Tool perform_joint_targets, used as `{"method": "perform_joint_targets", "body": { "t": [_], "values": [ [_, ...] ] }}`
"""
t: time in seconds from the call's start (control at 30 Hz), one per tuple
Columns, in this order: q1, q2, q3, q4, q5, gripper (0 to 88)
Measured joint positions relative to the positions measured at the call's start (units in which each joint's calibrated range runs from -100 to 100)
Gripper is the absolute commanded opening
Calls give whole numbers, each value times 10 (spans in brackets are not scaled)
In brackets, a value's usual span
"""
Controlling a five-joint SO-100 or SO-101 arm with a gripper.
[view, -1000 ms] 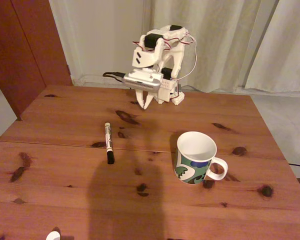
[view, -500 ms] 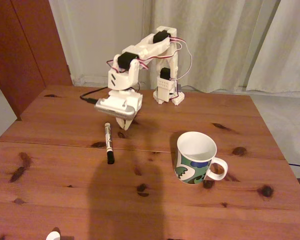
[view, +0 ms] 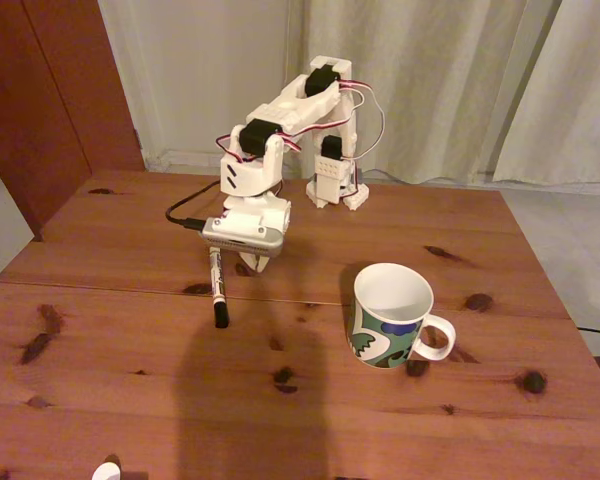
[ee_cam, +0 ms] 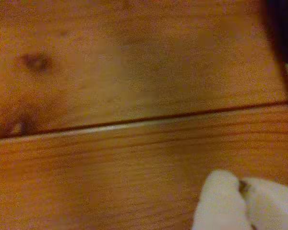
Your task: Clean up the desk and place the pens and markers into the cup
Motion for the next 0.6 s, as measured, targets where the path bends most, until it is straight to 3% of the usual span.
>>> {"method": "perform_joint_targets", "body": {
  "t": [0.37,0.6],
  "values": [
    [95,0,-4,0,-3,8],
    [106,0,7,0,97,8]
  ]
}}
